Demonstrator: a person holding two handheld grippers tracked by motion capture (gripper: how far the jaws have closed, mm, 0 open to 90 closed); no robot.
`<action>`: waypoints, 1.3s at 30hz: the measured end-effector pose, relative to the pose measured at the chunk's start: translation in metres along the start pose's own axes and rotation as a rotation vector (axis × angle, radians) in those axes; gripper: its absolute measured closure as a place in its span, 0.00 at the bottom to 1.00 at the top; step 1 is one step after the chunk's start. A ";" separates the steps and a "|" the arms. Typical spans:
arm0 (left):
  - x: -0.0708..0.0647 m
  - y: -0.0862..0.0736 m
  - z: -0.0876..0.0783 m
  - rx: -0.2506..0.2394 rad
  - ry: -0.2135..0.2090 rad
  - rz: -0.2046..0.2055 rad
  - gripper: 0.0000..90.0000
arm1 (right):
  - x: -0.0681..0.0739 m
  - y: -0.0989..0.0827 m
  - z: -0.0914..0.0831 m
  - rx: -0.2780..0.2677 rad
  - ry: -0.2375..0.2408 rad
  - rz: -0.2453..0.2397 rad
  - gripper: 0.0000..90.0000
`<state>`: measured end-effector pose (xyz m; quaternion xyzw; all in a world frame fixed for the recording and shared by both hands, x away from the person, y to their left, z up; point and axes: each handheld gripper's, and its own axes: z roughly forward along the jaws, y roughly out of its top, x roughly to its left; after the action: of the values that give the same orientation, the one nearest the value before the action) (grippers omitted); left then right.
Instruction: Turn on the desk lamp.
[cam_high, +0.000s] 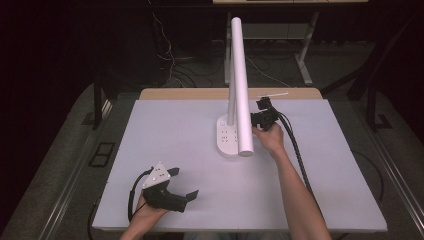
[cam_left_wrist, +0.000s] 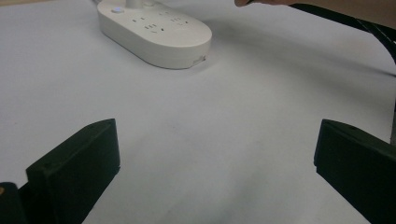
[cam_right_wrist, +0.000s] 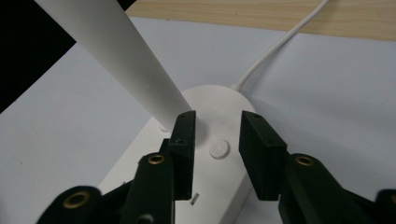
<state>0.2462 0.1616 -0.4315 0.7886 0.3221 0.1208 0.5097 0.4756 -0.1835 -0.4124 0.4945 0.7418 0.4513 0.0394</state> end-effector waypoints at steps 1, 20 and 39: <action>0.000 0.000 0.000 0.001 -0.002 0.001 0.00 | 0.000 0.000 0.001 0.000 0.002 0.001 0.77; -0.001 0.000 0.000 0.000 -0.009 -0.001 0.00 | -0.007 -0.006 0.018 0.006 0.010 0.027 0.99; -0.002 0.000 -0.004 -0.006 -0.001 -0.001 0.00 | -0.015 -0.015 0.027 -0.026 0.058 0.055 1.00</action>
<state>0.2425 0.1629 -0.4298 0.7869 0.3218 0.1210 0.5125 0.4864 -0.1800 -0.4446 0.5009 0.7228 0.4759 0.0119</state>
